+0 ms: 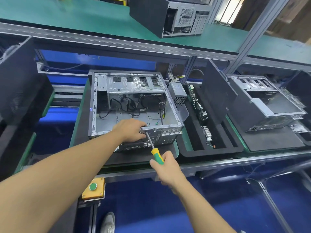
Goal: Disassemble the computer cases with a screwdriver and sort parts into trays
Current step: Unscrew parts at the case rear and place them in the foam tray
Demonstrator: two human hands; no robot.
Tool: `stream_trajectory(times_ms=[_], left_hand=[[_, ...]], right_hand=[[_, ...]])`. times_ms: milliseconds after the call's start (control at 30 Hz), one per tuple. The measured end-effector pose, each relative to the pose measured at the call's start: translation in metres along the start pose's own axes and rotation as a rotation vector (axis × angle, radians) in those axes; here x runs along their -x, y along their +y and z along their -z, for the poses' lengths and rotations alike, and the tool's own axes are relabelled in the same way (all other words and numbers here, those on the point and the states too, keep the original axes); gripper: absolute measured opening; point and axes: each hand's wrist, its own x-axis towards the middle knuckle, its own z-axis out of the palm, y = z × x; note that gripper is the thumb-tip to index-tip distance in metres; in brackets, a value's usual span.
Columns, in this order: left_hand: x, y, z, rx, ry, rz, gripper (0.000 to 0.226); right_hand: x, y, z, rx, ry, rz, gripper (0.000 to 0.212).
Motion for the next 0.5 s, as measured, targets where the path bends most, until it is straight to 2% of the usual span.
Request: stream_trajectory(times_ms=[100,167,200,300,367,400,500], left_hand=[[0.001,0.000,0.000,0.002,0.001,-0.002,0.038],[0.001,-0.001,-0.001,-0.001,0.003,-0.004,0.036],[0.001,-0.001,0.000,-0.001,0.006,-0.004,0.037],[0.000,0.000,0.000,-0.004,0.012,-0.004,0.039],[0.000,0.000,0.000,-0.009,0.014,-0.004,0.041],[0.000,0.000,0.000,-0.009,0.013,-0.004,0.041],[0.000,0.000,-0.001,-0.006,0.009,-0.008,0.042]], right_hand=[[-0.001,-0.010,0.015,-0.481,-0.265,-0.260,0.033],[0.000,-0.010,0.019,-0.603,-0.415,-0.310,0.036],[0.000,-0.008,0.018,-0.599,-0.429,-0.290,0.033],[0.002,-0.002,0.005,-0.400,-0.240,-0.129,0.013],[0.002,0.001,-0.006,-0.321,-0.097,-0.080,0.014],[0.002,0.001,-0.011,-0.339,-0.071,-0.086,0.015],[0.005,-0.004,-0.021,-0.387,-0.134,-0.120,0.014]])
